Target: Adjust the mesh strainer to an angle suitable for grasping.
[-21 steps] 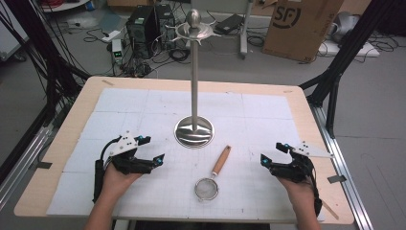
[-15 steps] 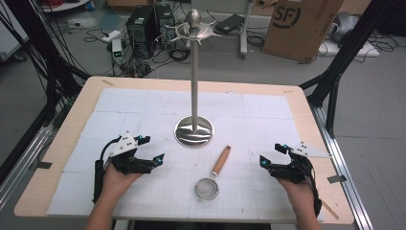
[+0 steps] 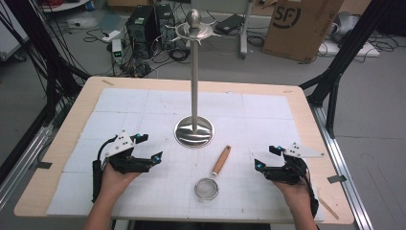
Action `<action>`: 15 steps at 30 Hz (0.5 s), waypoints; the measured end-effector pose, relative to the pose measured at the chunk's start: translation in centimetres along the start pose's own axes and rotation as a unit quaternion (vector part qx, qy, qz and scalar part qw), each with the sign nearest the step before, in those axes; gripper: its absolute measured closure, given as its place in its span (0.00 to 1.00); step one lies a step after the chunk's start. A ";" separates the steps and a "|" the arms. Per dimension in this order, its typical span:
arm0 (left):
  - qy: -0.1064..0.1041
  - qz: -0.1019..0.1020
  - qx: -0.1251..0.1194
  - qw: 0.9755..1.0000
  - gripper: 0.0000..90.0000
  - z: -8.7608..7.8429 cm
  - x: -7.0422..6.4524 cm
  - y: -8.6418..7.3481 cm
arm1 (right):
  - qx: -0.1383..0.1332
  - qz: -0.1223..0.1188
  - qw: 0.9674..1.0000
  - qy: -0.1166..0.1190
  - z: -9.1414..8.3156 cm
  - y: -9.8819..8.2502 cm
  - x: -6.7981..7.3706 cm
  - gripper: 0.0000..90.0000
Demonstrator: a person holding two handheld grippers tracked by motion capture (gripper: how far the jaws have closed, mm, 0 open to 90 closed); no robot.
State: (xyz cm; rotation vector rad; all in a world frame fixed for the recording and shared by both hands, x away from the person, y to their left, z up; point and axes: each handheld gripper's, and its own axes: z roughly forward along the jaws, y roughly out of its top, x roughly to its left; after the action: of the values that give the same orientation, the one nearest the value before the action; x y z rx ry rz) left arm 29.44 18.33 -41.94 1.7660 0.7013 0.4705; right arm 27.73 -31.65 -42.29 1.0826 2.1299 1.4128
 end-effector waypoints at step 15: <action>0.000 -0.002 -0.004 1.000 0.18 -0.1 0.1 0.0 | 0.014 -0.010 0.999 0.048 1.3 -0.2 1.2 0.44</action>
State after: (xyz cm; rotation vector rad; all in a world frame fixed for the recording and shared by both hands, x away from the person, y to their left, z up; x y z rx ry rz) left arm 29.45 18.52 -41.87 1.7562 0.7017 0.4693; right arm 27.76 -29.98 -42.89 1.0186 2.2263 1.4575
